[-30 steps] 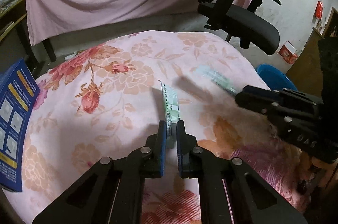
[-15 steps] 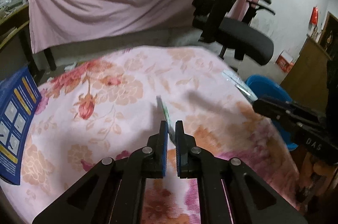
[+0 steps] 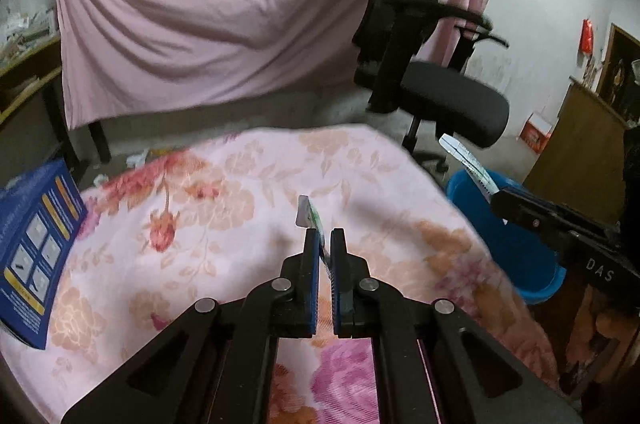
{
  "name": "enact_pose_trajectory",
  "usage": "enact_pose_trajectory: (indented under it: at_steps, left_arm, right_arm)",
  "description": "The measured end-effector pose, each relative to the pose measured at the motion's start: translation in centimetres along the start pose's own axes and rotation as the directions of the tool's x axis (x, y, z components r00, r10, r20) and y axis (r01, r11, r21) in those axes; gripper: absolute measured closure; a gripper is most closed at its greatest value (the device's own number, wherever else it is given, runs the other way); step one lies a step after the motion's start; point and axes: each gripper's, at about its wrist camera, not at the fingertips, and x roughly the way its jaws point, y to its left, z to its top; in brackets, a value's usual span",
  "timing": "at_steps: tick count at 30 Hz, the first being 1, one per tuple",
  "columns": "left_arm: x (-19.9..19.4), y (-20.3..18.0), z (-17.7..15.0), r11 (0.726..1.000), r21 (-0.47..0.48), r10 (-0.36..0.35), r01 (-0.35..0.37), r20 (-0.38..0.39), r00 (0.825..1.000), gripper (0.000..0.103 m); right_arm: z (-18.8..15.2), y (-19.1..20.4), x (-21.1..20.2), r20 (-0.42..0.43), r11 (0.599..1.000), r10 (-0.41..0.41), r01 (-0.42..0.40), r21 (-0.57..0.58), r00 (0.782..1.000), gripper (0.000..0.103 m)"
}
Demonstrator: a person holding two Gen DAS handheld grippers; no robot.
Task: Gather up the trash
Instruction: 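Carry both paper strips over the blue basin and open both grippers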
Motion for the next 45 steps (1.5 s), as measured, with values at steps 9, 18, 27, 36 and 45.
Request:
enact_pose_trajectory:
  at_steps: [9,18,27,36,45]
  left_arm:
    - [-4.4,-4.2,2.7,0.997,0.057,-0.062,0.05,0.229,0.972,0.1]
    - [-7.9,-10.8,4.9,0.974,0.199,-0.185,0.111,0.412,0.892,0.1]
    - [-7.1,-16.4,5.6,0.938,0.3,-0.295,0.173,0.43,0.853,0.1]
    - [-5.2,-19.6,5.6,0.921,0.323,-0.342,0.22,0.394,0.853,0.1]
    - [-2.6,-20.4,5.4,0.915,0.289,-0.364,0.28,0.298,0.882,0.1]
  right_arm:
    - [0.8,-1.1,-4.3,0.213,0.998,-0.059,0.051,0.045,0.975,0.082]
    - [1.0,-3.0,-10.7,0.46,0.981,-0.19,0.157,0.11,0.867,0.082]
    - [0.4,-5.1,-14.6,0.544,0.947,-0.321,0.262,0.186,0.775,0.082]
    - [-0.1,-7.2,-15.7,0.525,0.921,-0.39,0.305,0.244,0.757,0.082]
    - [-0.6,-8.8,-15.0,0.456,0.908,-0.411,0.313,0.278,0.789,0.082]
